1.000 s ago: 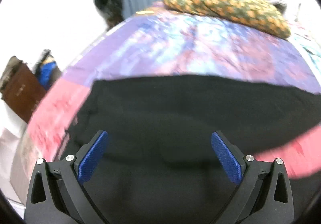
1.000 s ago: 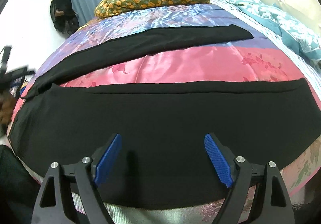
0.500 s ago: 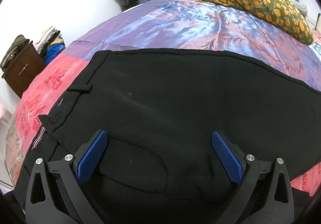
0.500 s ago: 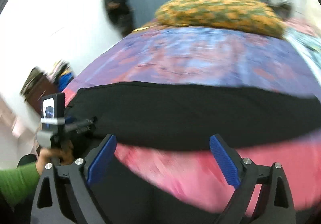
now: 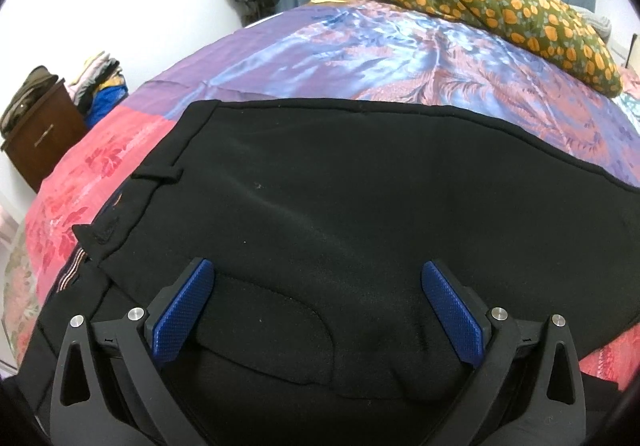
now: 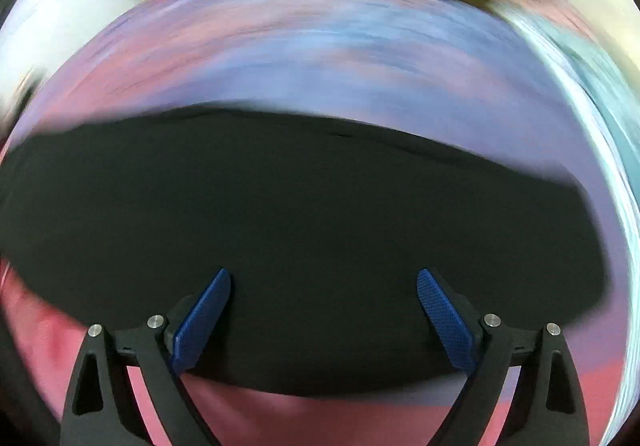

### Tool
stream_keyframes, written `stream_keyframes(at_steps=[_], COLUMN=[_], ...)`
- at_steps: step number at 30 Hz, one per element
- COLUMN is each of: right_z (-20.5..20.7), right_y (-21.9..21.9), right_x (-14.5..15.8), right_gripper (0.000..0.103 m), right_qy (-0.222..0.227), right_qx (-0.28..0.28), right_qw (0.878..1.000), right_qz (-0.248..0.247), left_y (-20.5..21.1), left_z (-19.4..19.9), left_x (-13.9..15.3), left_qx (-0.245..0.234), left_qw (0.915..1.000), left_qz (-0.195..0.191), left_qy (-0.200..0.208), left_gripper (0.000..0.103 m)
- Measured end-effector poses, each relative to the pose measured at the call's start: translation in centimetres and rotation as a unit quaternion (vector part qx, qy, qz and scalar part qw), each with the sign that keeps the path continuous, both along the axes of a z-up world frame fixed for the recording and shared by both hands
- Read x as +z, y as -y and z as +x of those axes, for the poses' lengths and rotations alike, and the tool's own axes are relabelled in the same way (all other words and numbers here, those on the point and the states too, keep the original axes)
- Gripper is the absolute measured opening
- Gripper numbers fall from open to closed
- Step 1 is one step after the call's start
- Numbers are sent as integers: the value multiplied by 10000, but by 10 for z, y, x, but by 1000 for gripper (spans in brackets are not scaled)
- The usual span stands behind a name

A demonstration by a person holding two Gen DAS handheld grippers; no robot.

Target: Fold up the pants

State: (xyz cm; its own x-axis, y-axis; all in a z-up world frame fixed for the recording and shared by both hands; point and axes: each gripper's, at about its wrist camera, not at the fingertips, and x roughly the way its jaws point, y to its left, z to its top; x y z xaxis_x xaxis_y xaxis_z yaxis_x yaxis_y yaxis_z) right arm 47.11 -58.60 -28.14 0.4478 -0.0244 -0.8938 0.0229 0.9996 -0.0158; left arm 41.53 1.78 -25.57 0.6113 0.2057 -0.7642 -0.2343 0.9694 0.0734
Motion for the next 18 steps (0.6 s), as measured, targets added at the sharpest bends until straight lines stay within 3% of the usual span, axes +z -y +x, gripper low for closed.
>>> stream_keyframes(at_steps=[2,3,5,7,11,14,18], right_z=[-11,-21,-33,-35,-6,26,60], right_y=[85,127,171,191,187,175,177], right_x=[4,13,33,48,59,42,18], right_gripper=[93,92,92,92,94,102,102], right_qy=[-125,-91,73,237,381,121,-195], right_qx=[-1207,-1891,-2508,-2533,-2046,-1811,-2093], right_qw=[9919,9807,9660,9658,9781,9821,9759], right_qz=[-370,-486,-626,-494,-26,493,590], left_y=[0,0,0,-1,0,-1,-1], left_z=[0,0,0,0,0,0,1], left_x=[0,0,0,0,-1,-1,-1], left_qx=[1,3,2,2,5,5,8], left_qw=[10000,10000,10000,10000,10000,10000,10000], left_qz=[4,4,-2,-12,-4,-7,0], left_qy=[-1,4,12,21,24,37,51], left_gripper=[103,103,103,103,103,102,102])
